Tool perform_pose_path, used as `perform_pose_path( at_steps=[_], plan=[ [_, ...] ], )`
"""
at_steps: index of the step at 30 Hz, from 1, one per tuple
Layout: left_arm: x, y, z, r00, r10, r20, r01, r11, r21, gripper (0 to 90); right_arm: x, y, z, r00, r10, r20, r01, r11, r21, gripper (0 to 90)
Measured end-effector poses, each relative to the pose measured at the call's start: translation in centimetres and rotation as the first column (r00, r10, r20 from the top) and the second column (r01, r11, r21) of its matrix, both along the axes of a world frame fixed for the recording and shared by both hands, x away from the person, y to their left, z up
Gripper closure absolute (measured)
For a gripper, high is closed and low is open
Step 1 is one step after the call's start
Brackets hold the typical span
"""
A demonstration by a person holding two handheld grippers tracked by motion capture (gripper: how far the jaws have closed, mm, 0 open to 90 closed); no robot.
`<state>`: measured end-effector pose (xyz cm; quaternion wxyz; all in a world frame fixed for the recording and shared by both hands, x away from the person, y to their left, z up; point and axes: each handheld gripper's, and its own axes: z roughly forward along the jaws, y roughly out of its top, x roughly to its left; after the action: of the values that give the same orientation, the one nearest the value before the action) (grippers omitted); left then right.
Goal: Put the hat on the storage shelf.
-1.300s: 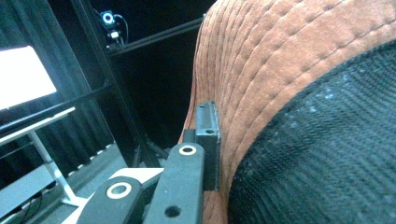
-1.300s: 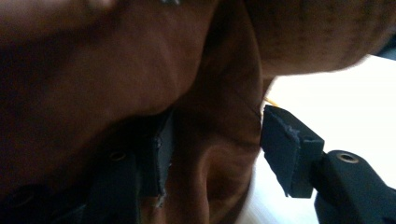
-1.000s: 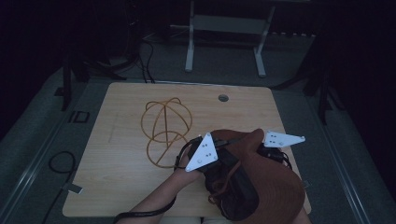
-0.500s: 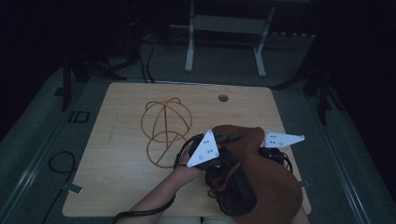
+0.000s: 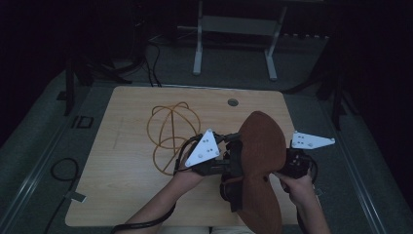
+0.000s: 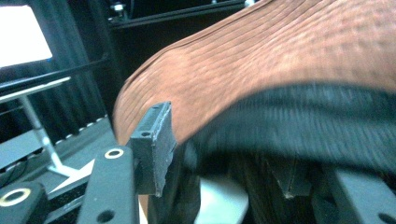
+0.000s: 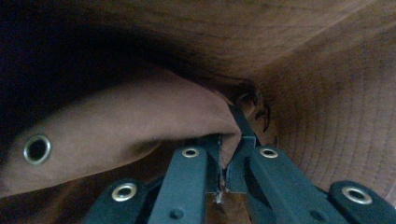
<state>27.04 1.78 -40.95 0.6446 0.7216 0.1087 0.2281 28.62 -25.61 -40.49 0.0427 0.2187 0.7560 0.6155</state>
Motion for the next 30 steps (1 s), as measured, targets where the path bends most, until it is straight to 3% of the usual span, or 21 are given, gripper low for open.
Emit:
perform_pose_path(
  at_steps=[4, 6, 9, 15, 22, 26, 27, 28, 29, 30],
  plan=[
    [-0.1, 1.2, -0.3, 0.9996, 0.028, -0.007, -0.029, 0.9996, -0.004, 44.0, 0.4, -0.5, 0.5, 0.9997, -0.025, 0.009, 0.024, 0.999, 0.024, 87.5],
    [-0.2, 2.7, -0.7, 0.9982, 0.047, -0.036, -0.048, 0.9989, -0.004, 44.0, 0.8, -1.0, 1.2, 0.9984, -0.054, 0.016, 0.053, 0.998, 0.046, 87.5],
    [-0.4, 3.6, -1.1, 0.9968, 0.056, -0.057, -0.056, 0.9984, 0.006, 44.0, 1.2, -1.5, 1.9, 0.9963, -0.080, 0.030, 0.079, 0.995, 0.056, 87.4],
    [-1.3, 6.0, -3.9, 0.9867, 0.094, -0.132, -0.087, 0.9943, 0.063, 41.3, 2.7, -1.8, 3.4, 0.9892, -0.138, 0.049, 0.135, 0.989, 0.065, 87.4],
    [-2.4, 8.1, -5.7, 0.9823, 0.128, -0.137, -0.117, 0.9895, 0.086, 40.4, 4.1, -1.7, 4.4, 0.9790, -0.189, 0.076, 0.185, 0.981, 0.064, 87.3],
    [-3.2, 10.5, -7.4, 0.9688, 0.169, -0.182, -0.151, 0.9827, 0.108, 40.3, 5.5, -1.2, 5.1, 0.9743, -0.212, 0.078, 0.207, 0.976, 0.063, 87.3],
    [-3.2, 10.5, -7.4, 0.9688, 0.169, -0.182, -0.151, 0.9827, 0.108, 40.4, 5.8, -1.1, 5.2, 0.9742, -0.213, 0.074, 0.208, 0.976, 0.068, 87.3],
    [-3.5, 11.3, -8.2, 0.9610, 0.192, -0.199, -0.171, 0.9778, 0.122, 40.4, 6.1, -0.9, 5.3, 0.9738, -0.215, 0.074, 0.210, 0.975, 0.071, 87.3],
    [-3.5, 11.3, -8.2, 0.9610, 0.192, -0.199, -0.171, 0.9778, 0.122, 40.4, 6.1, -0.9, 5.3, 0.9738, -0.215, 0.074, 0.210, 0.975, 0.071, 87.3],
    [-3.9, 12.2, -9.2, 0.9538, 0.222, -0.202, -0.199, 0.9714, 0.130, 40.3, 6.7, -0.5, 5.5, 0.9716, -0.224, 0.076, 0.219, 0.973, 0.071, 87.3]
  ],
)
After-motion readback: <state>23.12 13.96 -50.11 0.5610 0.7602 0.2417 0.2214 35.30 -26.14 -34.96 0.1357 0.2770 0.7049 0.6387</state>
